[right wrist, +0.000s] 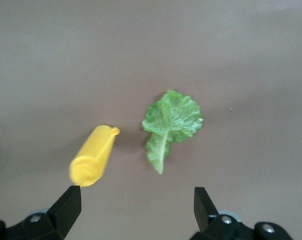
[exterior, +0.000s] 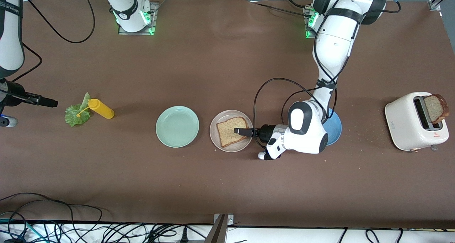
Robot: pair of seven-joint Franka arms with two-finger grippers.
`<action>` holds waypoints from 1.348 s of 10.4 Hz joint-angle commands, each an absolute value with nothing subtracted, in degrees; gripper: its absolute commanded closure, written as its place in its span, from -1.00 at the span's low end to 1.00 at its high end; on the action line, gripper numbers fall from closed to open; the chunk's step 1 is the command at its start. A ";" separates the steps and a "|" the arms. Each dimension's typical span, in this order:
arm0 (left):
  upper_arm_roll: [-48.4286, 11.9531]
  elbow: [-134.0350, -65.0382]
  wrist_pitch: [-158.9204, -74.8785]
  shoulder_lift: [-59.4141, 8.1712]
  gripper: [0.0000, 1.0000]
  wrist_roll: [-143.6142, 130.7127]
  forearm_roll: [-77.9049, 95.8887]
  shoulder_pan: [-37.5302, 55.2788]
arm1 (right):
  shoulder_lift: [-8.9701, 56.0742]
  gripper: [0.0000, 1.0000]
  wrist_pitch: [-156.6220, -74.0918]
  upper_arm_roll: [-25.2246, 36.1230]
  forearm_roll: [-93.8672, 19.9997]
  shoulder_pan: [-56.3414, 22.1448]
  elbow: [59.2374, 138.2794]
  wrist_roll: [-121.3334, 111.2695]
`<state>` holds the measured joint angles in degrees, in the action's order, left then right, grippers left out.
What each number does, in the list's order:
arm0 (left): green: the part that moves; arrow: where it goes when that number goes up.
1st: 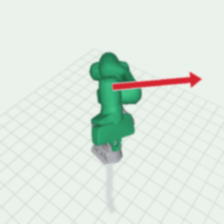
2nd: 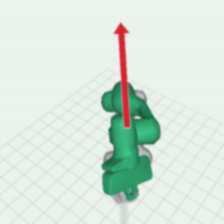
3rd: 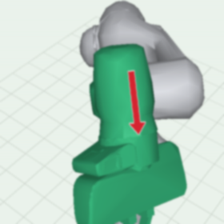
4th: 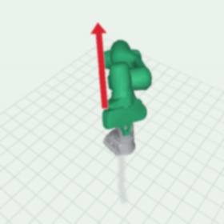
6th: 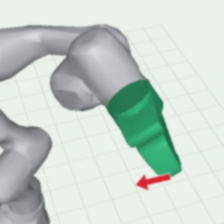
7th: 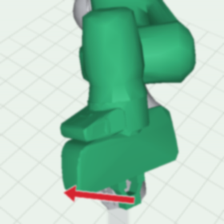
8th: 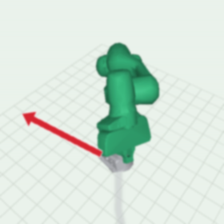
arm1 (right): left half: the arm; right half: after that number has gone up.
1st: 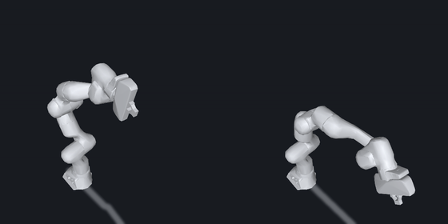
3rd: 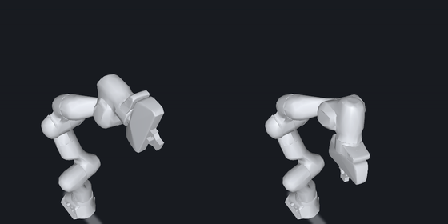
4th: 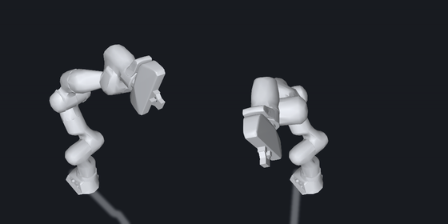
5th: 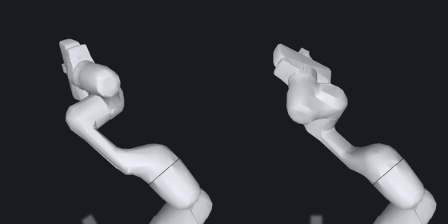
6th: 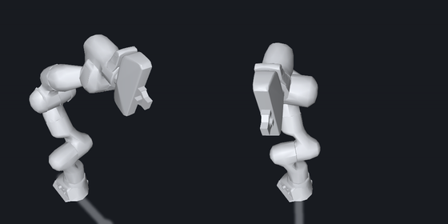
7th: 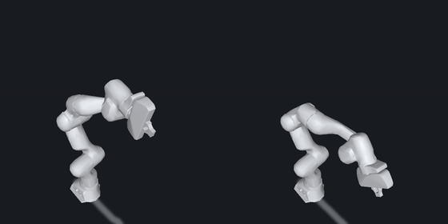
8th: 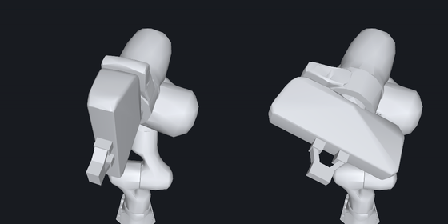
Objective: Make sandwich on beige plate with both arms
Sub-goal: 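Open the left gripper off the toast while the right gripper reaches the lettuce, then grasp the lettuce leaf with the right gripper while the left gripper returns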
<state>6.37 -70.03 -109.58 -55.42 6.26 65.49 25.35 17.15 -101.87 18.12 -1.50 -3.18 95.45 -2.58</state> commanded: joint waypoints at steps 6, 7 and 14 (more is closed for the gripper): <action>9.66 -70.40 -106.80 -50.46 -1.00 -3.14 54.88 24.17 | 17.13 -1.00 -134.69 20.57 -2.11 -2.02 121.97 -6.67; 10.02 -70.23 -106.79 -50.19 -1.00 -5.95 51.80 24.08 | 18.79 -1.00 -137.09 20.57 -2.54 -1.85 122.78 -7.81; 11.69 -70.31 -97.31 -42.20 -1.00 -8.88 23.24 17.32 | 27.06 -1.00 -141.32 20.30 -15.36 -0.97 122.43 -15.19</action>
<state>12.03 -69.82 -99.50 -44.91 -8.19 28.29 17.68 25.71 -140.10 20.56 -11.73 -1.38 122.60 -11.96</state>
